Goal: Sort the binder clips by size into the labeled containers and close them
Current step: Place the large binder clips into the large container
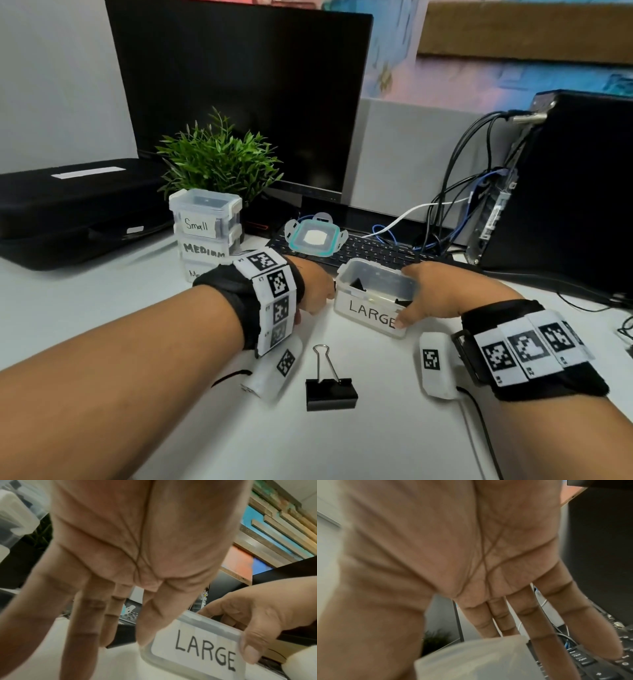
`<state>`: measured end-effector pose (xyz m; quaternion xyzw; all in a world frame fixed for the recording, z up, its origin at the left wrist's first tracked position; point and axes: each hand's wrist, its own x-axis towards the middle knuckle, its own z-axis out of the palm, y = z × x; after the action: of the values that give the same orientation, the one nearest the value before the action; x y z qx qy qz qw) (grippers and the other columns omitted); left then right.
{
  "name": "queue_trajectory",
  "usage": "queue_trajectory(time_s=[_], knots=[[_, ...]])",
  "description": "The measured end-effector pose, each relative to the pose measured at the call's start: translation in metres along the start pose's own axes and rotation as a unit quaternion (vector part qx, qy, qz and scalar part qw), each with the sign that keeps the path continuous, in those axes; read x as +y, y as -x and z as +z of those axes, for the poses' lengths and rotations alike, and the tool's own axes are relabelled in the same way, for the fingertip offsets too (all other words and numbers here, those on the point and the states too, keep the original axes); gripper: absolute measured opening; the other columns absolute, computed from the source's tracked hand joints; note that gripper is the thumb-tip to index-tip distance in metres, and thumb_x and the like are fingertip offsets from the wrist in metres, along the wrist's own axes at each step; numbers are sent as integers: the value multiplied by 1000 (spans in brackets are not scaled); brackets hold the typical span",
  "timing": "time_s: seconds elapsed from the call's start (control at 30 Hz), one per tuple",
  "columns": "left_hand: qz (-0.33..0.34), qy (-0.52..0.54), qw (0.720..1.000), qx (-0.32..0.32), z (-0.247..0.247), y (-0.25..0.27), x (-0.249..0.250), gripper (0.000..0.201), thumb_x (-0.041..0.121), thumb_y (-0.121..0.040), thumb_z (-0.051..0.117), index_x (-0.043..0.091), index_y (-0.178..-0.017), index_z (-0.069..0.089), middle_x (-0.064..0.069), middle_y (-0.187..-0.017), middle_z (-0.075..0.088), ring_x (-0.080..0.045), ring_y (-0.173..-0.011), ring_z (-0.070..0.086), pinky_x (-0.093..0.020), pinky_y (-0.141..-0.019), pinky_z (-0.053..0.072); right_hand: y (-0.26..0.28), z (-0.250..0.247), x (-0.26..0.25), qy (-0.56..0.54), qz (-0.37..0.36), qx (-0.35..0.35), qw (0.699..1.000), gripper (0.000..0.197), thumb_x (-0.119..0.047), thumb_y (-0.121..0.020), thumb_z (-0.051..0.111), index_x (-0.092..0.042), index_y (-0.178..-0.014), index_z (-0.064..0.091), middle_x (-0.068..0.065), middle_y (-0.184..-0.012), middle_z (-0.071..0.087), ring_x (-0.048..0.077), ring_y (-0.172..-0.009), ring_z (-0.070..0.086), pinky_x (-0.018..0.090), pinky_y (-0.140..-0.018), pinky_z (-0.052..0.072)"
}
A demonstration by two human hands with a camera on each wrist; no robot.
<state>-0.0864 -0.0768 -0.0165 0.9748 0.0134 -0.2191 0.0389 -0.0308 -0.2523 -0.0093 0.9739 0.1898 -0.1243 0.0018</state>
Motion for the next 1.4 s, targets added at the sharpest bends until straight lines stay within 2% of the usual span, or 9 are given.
queue_trajectory(time_s=[0.1, 0.2, 0.5, 0.67, 0.87, 1.03, 1.17, 1.3, 1.4], knots=[[19, 22, 999, 29, -2, -1, -4, 42, 9, -95, 49, 17, -136, 47, -4, -115, 60, -19, -96, 63, -14, -52, 42, 1, -1, 0, 1, 0, 1, 1000, 92, -47, -66, 80, -17, -142, 36, 2, -140, 47, 23, -124, 47, 37, -104, 40], [13, 21, 1000, 12, -9, 5, -10, 41, 24, -90, 60, 23, -130, 51, 0, -103, 57, -12, -79, 54, -13, -50, 40, 0, 1, -1, -3, 2, -6, 1000, 90, -47, -65, 81, -17, -139, 40, 3, -135, 51, 24, -119, 50, 38, -101, 42], [71, -9, 993, -96, -5, 26, 0, 46, 47, -73, 74, 30, -112, 59, 7, -95, 62, -10, -87, 58, -32, -93, 49, 2, 2, -3, 9, 0, 0, 1000, 88, -42, -65, 82, -17, -138, 40, 4, -134, 51, 25, -118, 51, 39, -99, 44], [102, -68, 987, -99, 14, 40, 34, 57, 60, -66, 73, 33, -113, 55, 10, -89, 60, -7, -68, 56, -23, -62, 47, 1, 2, -2, 16, -8, 1, 1000, 98, -42, -64, 82, -21, -145, 31, 2, -142, 44, 25, -125, 46, 41, -103, 41], [128, -191, 972, -45, 26, 35, 41, 48, 42, -77, 73, 19, -116, 55, 3, -97, 54, -15, -83, 45, -23, -53, 29, 2, 2, 1, -14, -17, -15, 1000, 106, -33, -60, 87, -30, -147, 25, -4, -147, 39, 23, -129, 44, 42, -106, 38], [130, -112, 984, -46, 16, 32, 21, 38, 39, -76, 73, 26, -107, 56, 4, -101, 61, -15, -77, 59, -22, -61, 45, 6, 1, -4, -10, -18, -15, 1000, 105, -31, -62, 86, -29, -147, 25, -3, -146, 39, 23, -128, 43, 41, -105, 40], [159, 46, 985, -48, -10, 34, 8, 20, 16, -81, 66, 26, -96, 57, 1, -93, 64, -14, -69, 61, -24, -64, 49, 4, 2, -3, -5, -21, -9, 1000, 105, -34, -59, 87, -31, -145, 26, -2, -143, 43, 24, -125, 47, 42, -102, 41], [201, 249, 948, 0, -39, 35, 7, 25, -3, -88, 55, 16, -102, 57, -4, -88, 59, -6, -67, 63, -21, -65, 55, 2, 2, -2, -2, -29, -9, 1000, 102, -33, -61, 85, -30, -145, 28, -1, -138, 47, 22, -119, 50, 36, -96, 44], [199, 178, 957, 108, -49, 25, 12, 33, -2, -87, 53, 25, -106, 59, 2, -92, 64, -4, -69, 59, -20, -70, 51, 3, 2, -3, -21, -29, -8, 999, 100, -32, -61, 85, -31, -144, 29, -2, -137, 49, 21, -117, 50, 35, -95, 44]])
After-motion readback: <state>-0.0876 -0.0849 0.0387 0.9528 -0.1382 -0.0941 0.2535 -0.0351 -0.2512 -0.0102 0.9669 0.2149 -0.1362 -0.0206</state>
